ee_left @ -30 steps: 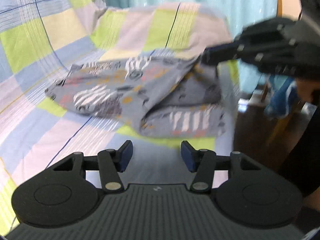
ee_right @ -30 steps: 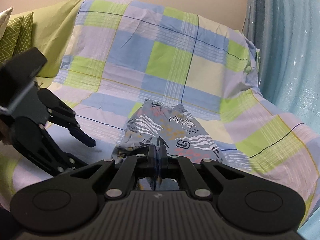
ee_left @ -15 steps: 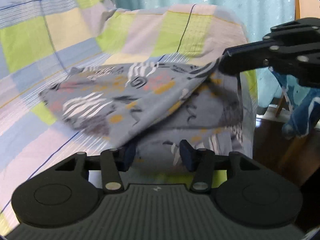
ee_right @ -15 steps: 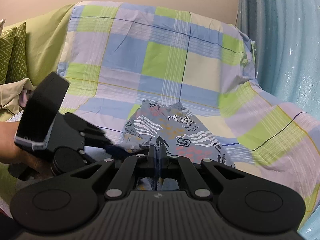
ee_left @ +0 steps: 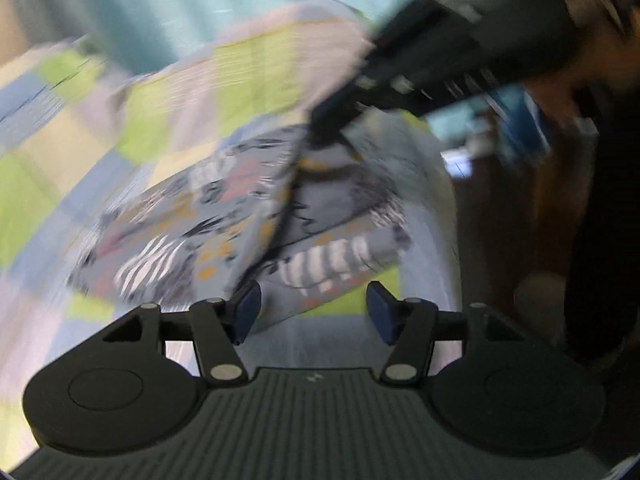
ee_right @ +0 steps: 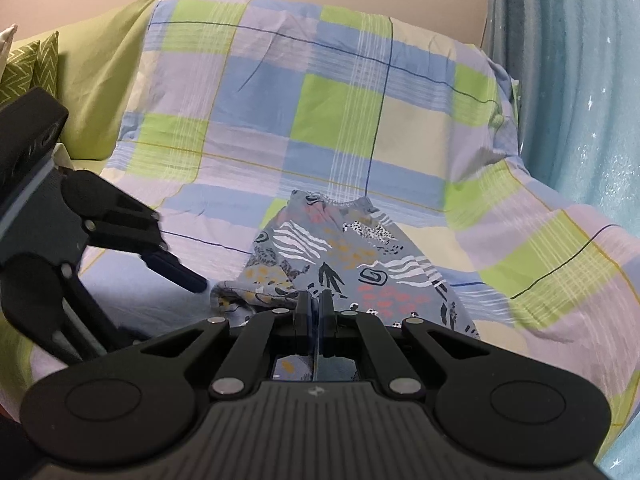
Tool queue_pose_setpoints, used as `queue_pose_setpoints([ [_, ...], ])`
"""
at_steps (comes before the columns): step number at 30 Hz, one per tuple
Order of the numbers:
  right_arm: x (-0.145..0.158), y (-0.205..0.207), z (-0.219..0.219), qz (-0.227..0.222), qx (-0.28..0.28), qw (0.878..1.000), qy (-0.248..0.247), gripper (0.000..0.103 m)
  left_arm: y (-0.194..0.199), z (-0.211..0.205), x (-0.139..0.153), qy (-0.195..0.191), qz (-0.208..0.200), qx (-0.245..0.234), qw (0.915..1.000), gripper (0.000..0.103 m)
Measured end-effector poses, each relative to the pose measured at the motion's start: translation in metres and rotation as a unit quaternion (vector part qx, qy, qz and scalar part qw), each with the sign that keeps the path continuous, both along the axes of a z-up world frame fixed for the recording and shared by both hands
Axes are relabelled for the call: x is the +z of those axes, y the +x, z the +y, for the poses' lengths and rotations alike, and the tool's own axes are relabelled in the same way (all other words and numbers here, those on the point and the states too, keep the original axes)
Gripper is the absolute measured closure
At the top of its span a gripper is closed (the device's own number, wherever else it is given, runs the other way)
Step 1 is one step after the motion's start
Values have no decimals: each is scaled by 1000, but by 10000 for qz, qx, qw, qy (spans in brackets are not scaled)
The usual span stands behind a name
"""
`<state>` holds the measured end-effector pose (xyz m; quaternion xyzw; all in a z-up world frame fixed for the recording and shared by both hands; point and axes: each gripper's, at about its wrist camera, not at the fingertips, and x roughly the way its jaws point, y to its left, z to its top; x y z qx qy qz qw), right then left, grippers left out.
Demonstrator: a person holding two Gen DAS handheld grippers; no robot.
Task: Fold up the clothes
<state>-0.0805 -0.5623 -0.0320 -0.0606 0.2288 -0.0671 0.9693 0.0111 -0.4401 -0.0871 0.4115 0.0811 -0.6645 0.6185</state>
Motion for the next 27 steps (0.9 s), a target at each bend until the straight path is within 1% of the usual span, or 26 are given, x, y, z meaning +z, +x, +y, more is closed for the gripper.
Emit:
queue_pose_setpoints([
  [2, -1, 1, 0, 29, 16, 10000, 2, 103, 8, -8, -4, 222, -16, -376, 9990, 49],
  [4, -2, 1, -1, 44, 26, 10000, 6, 103, 18, -14, -3, 326, 27, -585, 9978, 49],
  [7, -3, 2, -3, 41, 23, 10000, 43, 103, 37, -29, -1, 611, 289, -683, 9954, 49],
  [8, -3, 3, -4, 41, 18, 10000, 61, 103, 41, -35, 0, 705, 432, -690, 9942, 51],
  [10, -3, 4, -5, 45, 12, 9999, 93, 103, 49, -42, 1, 925, 741, -667, 9907, 65],
  [11, -4, 4, -6, 46, 7, 9999, 99, 103, 50, -42, 1, 977, 789, -678, 9898, 68],
  [12, -4, 5, -6, 47, 8, 9999, 102, 103, 47, -41, 2, 1023, 743, -731, 9893, 77],
  [13, -4, 5, -6, 49, 11, 9999, 105, 103, 44, -38, 3, 1068, 674, -772, 9890, 90],
  [14, -4, 5, -6, 52, 14, 9999, 108, 103, 42, -34, 5, 1113, 575, -790, 9890, 95],
  [15, -4, 5, -5, 52, 23, 9999, 109, 103, 39, -29, 6, 1158, 411, -811, 9891, 103],
  [18, -5, 4, -3, 57, 68, 9999, 101, 103, 43, -12, 7, 1333, 117, -892, 9870, 103],
  [22, -6, 5, 0, 105, 165, 9998, 76, 102, 37, 8, 10, 1293, -127, -1008, 9864, 103],
  [23, -7, 6, 1, 125, 189, 9997, 63, 102, 33, 10, 9, 1219, -243, -1044, 9867, 102],
  [24, -7, 6, 2, 151, 202, 9997, 39, 102, 30, 11, 8, 1131, -392, -1092, 9868, 98],
  [26, -10, 7, 4, 242, 209, 9995, 28, 102, 26, 9, 5, 1001, -513, -1113, 9874, 94],
  [27, -11, 8, 4, 279, 224, 9994, 42, 102, 25, 8, 3, 936, -567, -1121, 9877, 90],
])
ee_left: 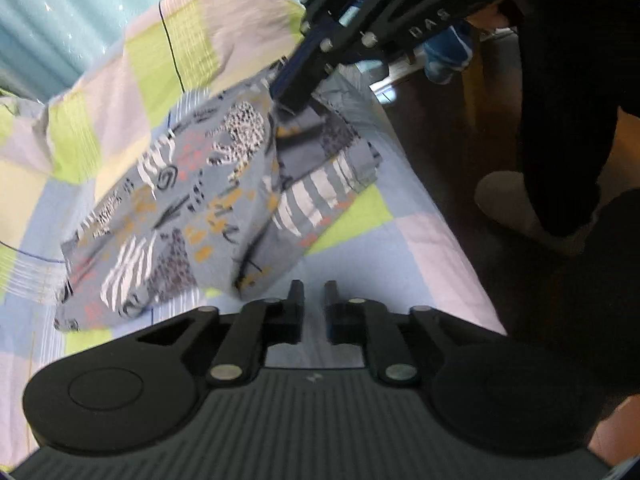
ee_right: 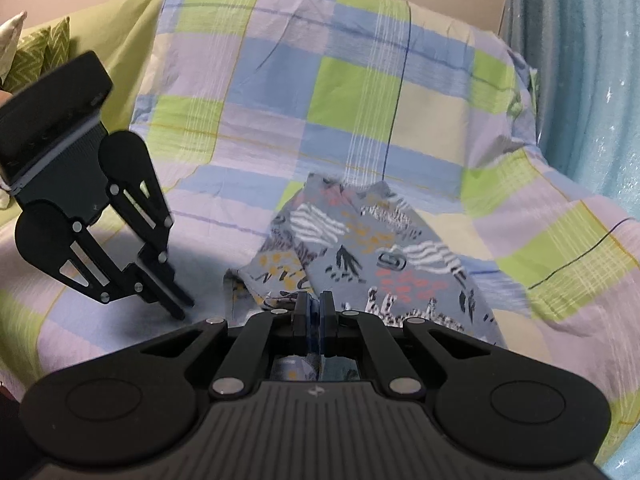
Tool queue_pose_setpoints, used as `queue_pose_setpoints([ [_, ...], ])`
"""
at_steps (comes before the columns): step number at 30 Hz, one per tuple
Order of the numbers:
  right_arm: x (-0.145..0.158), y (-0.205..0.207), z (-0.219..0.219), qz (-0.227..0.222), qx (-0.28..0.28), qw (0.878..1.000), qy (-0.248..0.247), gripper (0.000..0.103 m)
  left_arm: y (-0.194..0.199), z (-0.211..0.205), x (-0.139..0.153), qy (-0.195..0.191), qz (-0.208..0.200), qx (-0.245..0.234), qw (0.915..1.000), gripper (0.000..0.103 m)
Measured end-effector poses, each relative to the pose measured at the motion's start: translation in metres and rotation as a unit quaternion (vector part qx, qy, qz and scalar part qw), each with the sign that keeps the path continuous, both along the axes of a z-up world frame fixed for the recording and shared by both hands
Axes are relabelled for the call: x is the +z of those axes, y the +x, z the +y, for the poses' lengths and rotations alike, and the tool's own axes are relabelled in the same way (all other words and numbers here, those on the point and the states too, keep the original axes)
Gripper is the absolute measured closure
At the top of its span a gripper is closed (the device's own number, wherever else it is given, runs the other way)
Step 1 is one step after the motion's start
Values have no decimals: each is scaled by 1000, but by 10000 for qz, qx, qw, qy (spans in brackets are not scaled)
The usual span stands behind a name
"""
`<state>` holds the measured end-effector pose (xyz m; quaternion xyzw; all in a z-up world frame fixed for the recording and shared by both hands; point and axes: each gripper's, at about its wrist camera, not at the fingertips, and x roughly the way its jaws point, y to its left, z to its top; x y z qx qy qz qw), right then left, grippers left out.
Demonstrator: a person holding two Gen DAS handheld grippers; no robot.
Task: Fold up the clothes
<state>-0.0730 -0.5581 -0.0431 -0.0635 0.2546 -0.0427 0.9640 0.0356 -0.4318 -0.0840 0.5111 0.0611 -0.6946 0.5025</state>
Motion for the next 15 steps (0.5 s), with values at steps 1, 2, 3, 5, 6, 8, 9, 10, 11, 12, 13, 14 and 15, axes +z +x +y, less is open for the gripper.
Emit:
queue_pose_setpoints([
  [1, -1, 0, 1, 31, 30, 10000, 22, 102, 0, -3, 0, -46, 85, 43, 9999, 89],
  [2, -2, 0, 1, 59, 59, 10000, 42, 102, 1, -5, 2, -141, 200, 92, 9997, 88],
  [3, -3, 0, 2, 83, 102, 9999, 63, 101, 2, -7, 4, -239, 312, 143, 9991, 88],
  [5, -4, 0, 4, 133, 217, 9996, 120, 101, 1, -11, 11, -495, 397, 297, 9975, 88],
  [6, -5, 1, 5, 179, 262, 9994, 138, 101, 0, -9, 13, -635, 371, 309, 9968, 88],
  [8, -8, 3, 7, 293, 334, 9989, 136, 101, -4, -7, 13, -810, 228, 318, 9959, 88],
  [9, -10, 5, 8, 352, 373, 9986, 146, 101, -6, -7, 12, -868, 152, 303, 9956, 83],
  [10, -11, 6, 9, 419, 419, 9981, 188, 101, -9, -7, 10, -923, 70, 288, 9953, 74],
  [11, -13, 7, 9, 490, 472, 9974, 251, 101, -11, -9, 5, -918, -107, 261, 9954, 71],
  [12, -15, 8, 10, 550, 534, 9966, 303, 101, -13, -10, 0, -913, -282, 237, 9951, 70],
  [13, -16, 8, 11, 599, 601, 9958, 333, 101, -13, -11, -3, -933, -399, 282, 9944, 71],
  [14, -16, 7, 13, 650, 660, 9951, 352, 101, -11, -13, -5, -941, -474, 365, 9938, 72],
  [15, -17, 6, 15, 701, 697, 9945, 333, 102, -8, -16, -5, -926, -449, 436, 9937, 72],
])
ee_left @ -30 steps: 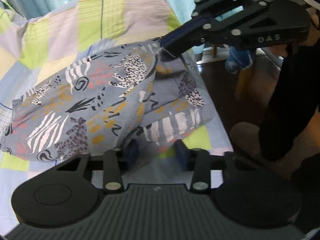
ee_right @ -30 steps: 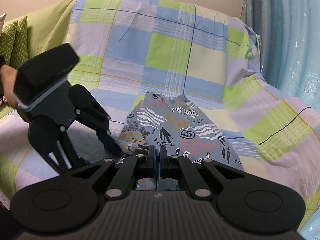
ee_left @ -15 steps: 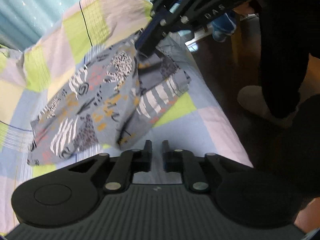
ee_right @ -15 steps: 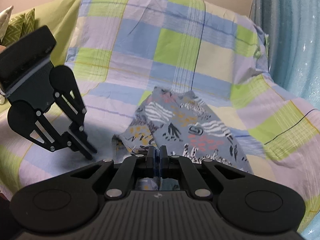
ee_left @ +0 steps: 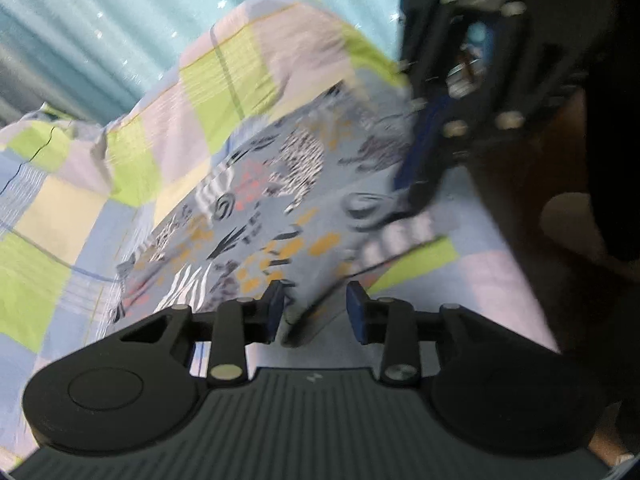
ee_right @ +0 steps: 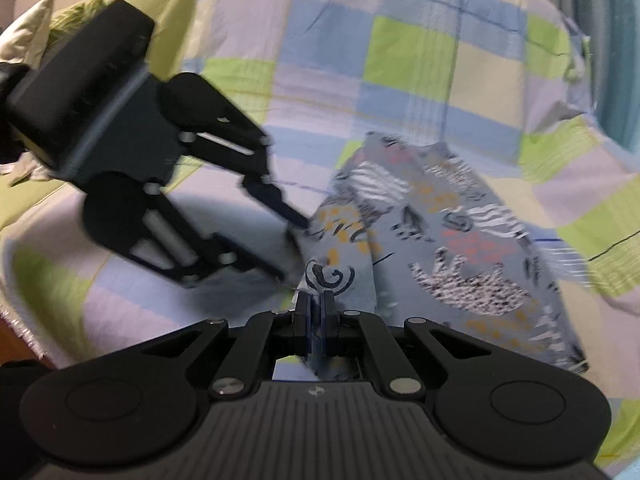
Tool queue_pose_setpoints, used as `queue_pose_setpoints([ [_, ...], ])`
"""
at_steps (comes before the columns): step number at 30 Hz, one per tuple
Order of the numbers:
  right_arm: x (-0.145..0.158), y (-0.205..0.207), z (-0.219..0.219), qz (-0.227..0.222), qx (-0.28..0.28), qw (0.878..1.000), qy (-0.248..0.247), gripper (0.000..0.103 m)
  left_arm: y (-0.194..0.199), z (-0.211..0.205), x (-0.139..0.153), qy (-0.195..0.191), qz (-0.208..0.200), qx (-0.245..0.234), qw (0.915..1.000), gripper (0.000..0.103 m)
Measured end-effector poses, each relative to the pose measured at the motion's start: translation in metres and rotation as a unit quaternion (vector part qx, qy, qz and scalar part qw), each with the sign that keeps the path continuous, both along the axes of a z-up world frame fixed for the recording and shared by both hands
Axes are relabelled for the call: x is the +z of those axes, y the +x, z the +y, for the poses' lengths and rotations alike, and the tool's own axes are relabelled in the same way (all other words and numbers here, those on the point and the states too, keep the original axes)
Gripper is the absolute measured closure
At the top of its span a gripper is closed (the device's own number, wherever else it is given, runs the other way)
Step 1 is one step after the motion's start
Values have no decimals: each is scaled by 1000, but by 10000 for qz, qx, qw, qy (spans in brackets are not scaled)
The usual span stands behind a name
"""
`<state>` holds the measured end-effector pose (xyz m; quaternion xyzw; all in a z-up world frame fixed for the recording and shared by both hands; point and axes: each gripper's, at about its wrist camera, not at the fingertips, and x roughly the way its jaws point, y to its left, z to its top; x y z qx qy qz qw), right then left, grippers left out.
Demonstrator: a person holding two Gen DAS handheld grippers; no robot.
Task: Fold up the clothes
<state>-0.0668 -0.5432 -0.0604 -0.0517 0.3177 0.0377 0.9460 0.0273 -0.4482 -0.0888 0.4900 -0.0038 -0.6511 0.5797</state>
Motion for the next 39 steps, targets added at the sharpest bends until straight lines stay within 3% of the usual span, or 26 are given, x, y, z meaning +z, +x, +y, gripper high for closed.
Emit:
queue_pose_setpoints([
  [4, -1, -5, 1, 18, -39, 9998, -168, 102, 16, -9, -2, 23, -49, 274, 9996, 94],
  [6, 0, -6, -3, -11, -133, 9999, -107, 102, 25, -12, 0, 29, 113, 416, 9991, 98],
  [8, 1, -7, -6, -32, -198, 9998, -31, 101, 32, -13, 3, 24, 309, 536, 9981, 98],
  [10, 2, -11, -6, -47, -224, 9997, -59, 91, 32, -12, 6, 15, 373, 610, 9974, 97],
  [12, 3, -15, -4, -49, -268, 9996, -62, 87, 30, -13, 7, -21, 387, 627, 9973, 97],
  [20, -2, -38, 25, 109, -498, 9972, 550, 87, 29, -20, 13, -13, 693, 678, 9953, 95],
  [25, -24, -21, 34, 356, -600, 9964, 480, 84, 35, -21, 18, -52, 863, 764, 9933, 94],
  [27, -24, -17, 29, 168, -764, 9955, 532, 83, 36, -20, 20, -72, 869, 780, 9931, 93],
  [31, -17, -11, 23, -206, -935, 9943, 464, 71, 38, -20, 22, -78, 901, 781, 9928, 92],
  [39, -26, 2, 28, -185, -771, 9969, -8, 71, 40, -21, 23, -78, 856, 716, 9937, 91],
])
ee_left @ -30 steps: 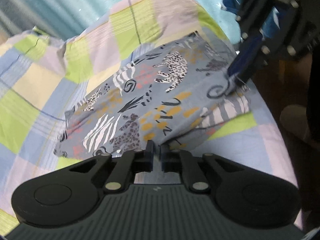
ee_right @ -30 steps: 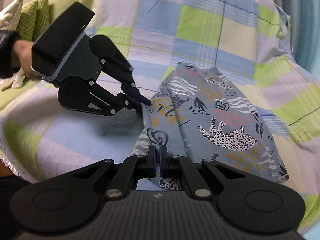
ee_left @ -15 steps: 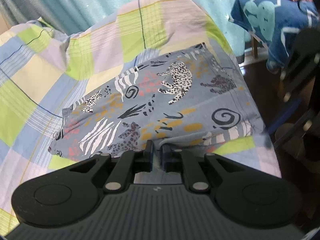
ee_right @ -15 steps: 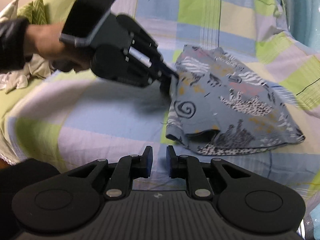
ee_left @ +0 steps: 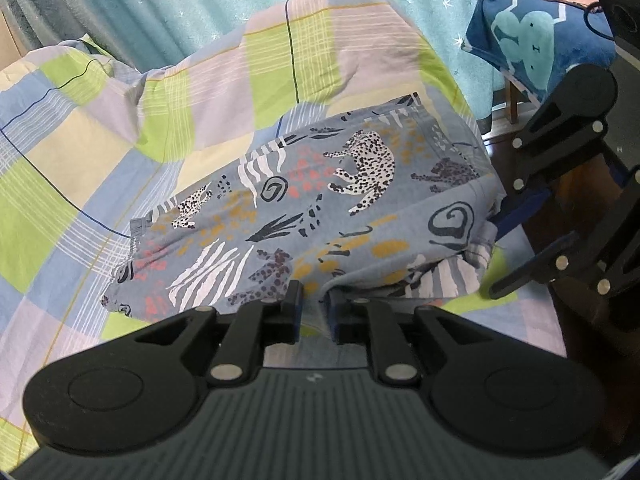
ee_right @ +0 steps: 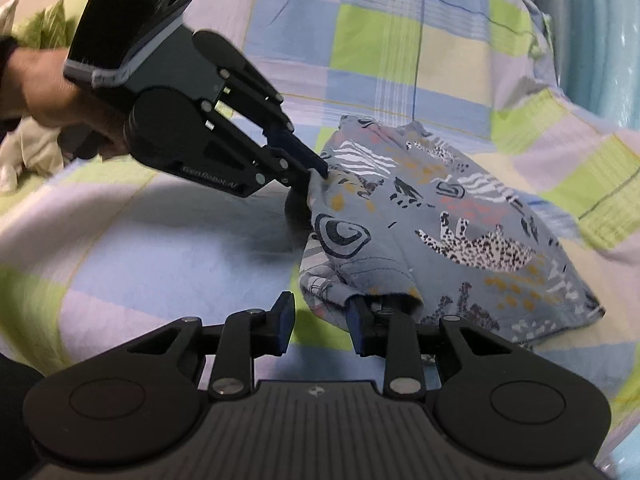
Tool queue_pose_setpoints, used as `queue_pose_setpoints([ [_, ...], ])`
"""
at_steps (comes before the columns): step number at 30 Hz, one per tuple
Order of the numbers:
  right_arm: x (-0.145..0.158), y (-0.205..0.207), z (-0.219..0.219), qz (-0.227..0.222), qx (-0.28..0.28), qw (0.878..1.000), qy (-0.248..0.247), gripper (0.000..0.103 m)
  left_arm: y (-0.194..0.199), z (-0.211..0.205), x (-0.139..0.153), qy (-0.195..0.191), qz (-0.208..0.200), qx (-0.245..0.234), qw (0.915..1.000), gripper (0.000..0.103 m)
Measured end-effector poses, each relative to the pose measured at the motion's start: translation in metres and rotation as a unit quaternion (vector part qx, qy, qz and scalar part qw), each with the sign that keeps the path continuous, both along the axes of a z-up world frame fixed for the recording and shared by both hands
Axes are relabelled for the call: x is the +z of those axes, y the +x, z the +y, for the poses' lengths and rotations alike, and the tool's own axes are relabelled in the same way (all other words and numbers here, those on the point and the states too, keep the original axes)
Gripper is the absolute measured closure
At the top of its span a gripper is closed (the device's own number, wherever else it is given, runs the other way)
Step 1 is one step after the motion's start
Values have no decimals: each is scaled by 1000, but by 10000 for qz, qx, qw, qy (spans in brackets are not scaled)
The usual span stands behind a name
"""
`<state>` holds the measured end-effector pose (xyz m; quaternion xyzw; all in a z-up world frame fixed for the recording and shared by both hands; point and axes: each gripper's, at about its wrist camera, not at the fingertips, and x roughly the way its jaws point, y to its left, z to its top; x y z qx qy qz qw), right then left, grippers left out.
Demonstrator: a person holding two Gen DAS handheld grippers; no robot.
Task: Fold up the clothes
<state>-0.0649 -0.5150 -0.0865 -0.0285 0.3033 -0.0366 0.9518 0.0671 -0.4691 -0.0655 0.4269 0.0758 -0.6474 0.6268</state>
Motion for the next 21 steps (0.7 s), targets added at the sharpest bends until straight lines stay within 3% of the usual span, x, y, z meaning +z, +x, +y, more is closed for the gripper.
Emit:
queue_pose_setpoints([
  [6, 2, -5, 1, 133, 264, 9995, -129, 73, -1, 4, 0, 32, -38, -50, 10000, 90],
  [11, -6, -4, 17, 318, 469, 9894, -1337, 75, -1, 5, -3, 61, -35, -44, 10000, 90],
  [14, -8, -2, 21, 279, 443, 9845, -1674, 75, -2, 5, -3, 70, -47, -52, 10000, 90],
  [18, -6, -5, 25, 237, 929, 9884, -1177, 76, 0, 5, -2, 59, -61, -56, 9999, 90],
  [21, -10, -6, 28, 268, 856, 9854, -1447, 76, 0, 6, -2, 49, -75, -57, 9999, 90],
])
